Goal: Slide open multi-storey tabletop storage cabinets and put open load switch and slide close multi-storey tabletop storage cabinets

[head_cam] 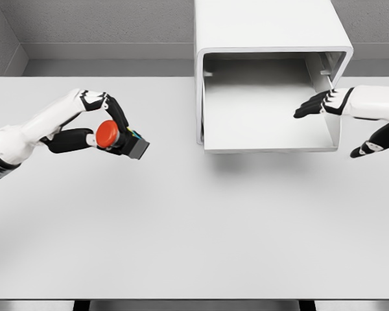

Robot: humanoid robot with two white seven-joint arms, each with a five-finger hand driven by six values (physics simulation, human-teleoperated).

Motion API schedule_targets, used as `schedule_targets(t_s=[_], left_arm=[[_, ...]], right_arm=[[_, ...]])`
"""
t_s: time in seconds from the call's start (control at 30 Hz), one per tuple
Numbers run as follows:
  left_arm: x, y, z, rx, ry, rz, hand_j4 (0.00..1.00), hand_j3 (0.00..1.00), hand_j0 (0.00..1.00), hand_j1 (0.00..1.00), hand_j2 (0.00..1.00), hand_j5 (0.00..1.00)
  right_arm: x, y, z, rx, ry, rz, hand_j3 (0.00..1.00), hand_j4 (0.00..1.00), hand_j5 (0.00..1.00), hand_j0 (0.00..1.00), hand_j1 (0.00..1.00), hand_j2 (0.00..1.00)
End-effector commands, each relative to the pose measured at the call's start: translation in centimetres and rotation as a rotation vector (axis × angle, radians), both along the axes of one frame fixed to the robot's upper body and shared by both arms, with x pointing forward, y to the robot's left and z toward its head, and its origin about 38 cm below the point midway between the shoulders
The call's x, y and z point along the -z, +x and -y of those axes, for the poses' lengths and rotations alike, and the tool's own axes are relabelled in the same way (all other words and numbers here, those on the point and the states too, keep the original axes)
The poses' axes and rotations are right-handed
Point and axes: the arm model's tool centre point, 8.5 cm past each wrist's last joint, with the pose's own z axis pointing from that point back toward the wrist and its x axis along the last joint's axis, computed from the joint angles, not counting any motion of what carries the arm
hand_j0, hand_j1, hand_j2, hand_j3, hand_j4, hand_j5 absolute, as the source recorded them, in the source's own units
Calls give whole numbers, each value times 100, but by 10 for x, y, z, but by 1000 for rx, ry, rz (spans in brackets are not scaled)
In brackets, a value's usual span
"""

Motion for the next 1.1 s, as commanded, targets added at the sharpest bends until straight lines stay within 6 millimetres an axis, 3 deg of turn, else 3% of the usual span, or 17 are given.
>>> schedule_targets(t_s=[0.0, 0.43, 0.63, 1.07], left_arm=[[1, 0, 3, 5, -18, -5, 28, 28, 28, 28, 28, 28], [-7, 6, 22, 44, -50, 20, 28, 28, 28, 28, 28, 28], [-8, 9, 39, 83, -70, 25, 28, 28, 28, 28, 28, 28], [-23, 17, 62, 117, -122, 75, 27, 27, 27, 27, 27, 27]], right_arm=[[-11, -3, 12, 33, -2, 16, 100, 100, 100, 100, 100, 100], [-17, -4, 16, 44, -11, 34, 100, 100, 100, 100, 100, 100], [-18, -4, 20, 55, -17, 36, 100, 100, 100, 100, 100, 100], [-7, -14, 23, 54, -42, -3, 100, 100, 100, 100, 100, 100]])
